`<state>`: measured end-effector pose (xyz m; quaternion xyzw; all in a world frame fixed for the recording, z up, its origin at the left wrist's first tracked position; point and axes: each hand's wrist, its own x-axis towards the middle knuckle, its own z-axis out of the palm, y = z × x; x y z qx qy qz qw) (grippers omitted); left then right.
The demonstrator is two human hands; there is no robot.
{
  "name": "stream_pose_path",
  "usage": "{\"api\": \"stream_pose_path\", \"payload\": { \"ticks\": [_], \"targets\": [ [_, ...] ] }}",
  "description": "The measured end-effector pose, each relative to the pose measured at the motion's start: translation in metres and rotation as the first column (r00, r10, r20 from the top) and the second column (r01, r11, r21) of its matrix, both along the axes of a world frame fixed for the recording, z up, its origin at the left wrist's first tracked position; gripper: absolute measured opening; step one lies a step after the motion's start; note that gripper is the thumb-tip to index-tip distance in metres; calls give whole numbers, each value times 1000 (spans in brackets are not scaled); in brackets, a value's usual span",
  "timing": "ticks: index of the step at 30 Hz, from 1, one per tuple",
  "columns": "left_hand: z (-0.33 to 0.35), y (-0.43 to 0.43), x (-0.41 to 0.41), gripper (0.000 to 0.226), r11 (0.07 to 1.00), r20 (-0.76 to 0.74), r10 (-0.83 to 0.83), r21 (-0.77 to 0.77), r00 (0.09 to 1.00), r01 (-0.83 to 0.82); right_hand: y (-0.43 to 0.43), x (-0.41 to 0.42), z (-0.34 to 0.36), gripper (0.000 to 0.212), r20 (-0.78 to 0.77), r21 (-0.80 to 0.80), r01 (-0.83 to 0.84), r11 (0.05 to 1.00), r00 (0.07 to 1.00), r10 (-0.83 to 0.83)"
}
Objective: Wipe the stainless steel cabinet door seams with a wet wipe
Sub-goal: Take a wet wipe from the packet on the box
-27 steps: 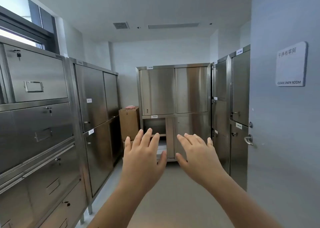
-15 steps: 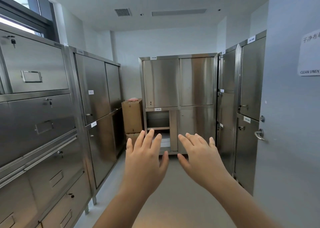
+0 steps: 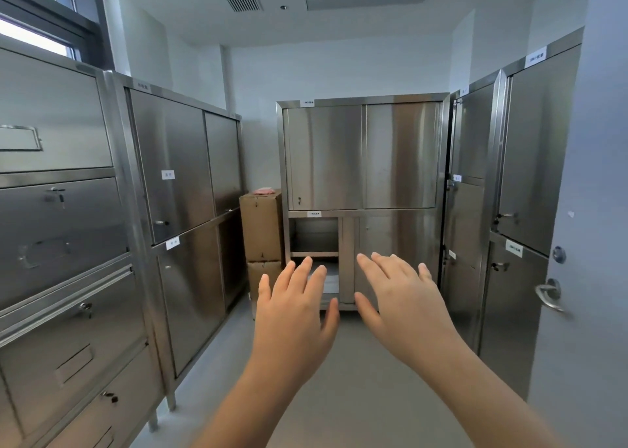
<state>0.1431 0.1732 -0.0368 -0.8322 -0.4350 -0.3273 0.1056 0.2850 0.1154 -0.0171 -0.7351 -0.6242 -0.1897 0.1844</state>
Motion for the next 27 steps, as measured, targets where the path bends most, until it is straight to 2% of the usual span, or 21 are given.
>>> {"api": "stream_pose_path", "payload": {
  "ticks": [4, 8, 15, 21, 23, 27],
  "targets": [
    [-4, 29, 30, 54, 999, 53, 12, -34, 999, -10, 37, 29, -2, 57, 12, -14, -48, 999, 999, 48],
    [-13, 58, 42, 54, 997, 15, 50, -50, 999, -50, 72, 41, -16, 57, 1, -53, -96, 994, 995, 96],
    [-29, 120, 46, 45, 997, 58, 69, -28, 996, -68, 142, 45, -37, 56, -11, -98, -139, 985, 990, 138],
    [-47, 213, 31, 48, 996, 80, 81, -27, 993, -79, 234, 30, -50, 56, 16, -136, -149, 979, 988, 153],
    [-48, 252, 21, 44, 996, 102, 88, 24, 991, -91, 275, 20, -51, 56, 19, -133, -161, 978, 986, 165],
    [-43, 333, -4, 44, 993, 139, 114, 15, 984, -118, 366, -11, -42, 55, 9, -110, -216, 970, 976, 218]
  ]
}}
